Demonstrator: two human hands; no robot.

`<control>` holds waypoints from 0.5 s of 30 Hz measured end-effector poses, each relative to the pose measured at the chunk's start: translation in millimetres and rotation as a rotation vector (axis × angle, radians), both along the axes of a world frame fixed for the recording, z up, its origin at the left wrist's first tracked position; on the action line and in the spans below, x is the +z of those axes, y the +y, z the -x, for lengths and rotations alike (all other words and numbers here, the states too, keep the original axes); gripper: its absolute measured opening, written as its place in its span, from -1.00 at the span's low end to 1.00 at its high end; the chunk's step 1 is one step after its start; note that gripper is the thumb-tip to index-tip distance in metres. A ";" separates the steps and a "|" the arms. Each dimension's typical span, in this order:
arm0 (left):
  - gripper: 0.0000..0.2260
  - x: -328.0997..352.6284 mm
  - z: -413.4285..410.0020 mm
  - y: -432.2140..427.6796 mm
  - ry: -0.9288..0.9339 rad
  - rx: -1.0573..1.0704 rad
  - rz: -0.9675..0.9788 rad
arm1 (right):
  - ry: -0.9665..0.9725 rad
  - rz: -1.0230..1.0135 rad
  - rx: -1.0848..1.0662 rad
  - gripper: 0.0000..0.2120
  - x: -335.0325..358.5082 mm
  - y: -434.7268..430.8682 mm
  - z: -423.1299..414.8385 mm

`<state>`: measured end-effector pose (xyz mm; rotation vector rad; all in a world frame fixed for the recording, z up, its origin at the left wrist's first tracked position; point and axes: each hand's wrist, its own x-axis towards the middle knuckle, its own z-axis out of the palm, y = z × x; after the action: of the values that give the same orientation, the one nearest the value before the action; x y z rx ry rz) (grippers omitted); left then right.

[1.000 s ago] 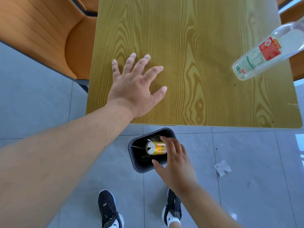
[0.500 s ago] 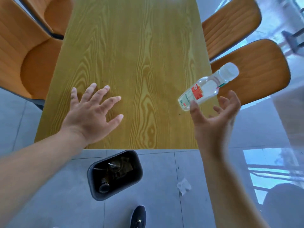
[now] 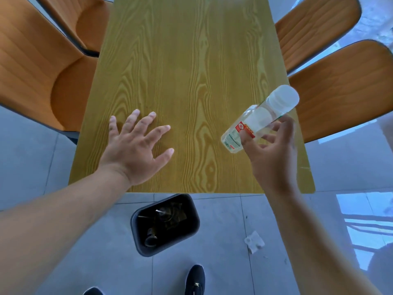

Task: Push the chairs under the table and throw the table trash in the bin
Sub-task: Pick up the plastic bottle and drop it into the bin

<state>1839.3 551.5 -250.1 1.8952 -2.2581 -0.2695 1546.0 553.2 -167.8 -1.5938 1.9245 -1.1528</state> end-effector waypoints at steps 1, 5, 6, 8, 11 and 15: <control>-0.41 -0.3 0.1 -0.1 0.003 0.001 0.001 | -0.001 -0.008 0.021 -0.35 -0.6 11.3 -5.7; -0.44 -1.5 -0.3 0.5 0.021 0.008 0.005 | 0.004 -0.003 0.147 -0.34 -4.0 65.5 -35.7; -0.44 -1.6 0.0 0.3 0.019 0.008 0.005 | 0.007 -0.007 0.190 -0.34 -4.8 81.3 -44.9; -0.43 -1.6 0.5 0.0 0.015 0.012 0.002 | 0.030 -0.024 0.265 -0.33 -5.2 113.3 -62.6; -0.43 -1.9 0.6 -1.2 0.030 0.014 0.008 | 0.012 -0.036 0.375 -0.27 -13.2 152.0 -77.6; -0.44 -5.7 -1.6 -0.8 0.035 0.009 0.022 | -0.025 -0.041 0.468 -0.32 -32.7 177.0 -84.6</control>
<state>1840.9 550.7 -255.7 1.8742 -2.2200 -0.2729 1630.6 730.2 -200.6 -1.8617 1.4342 -0.9216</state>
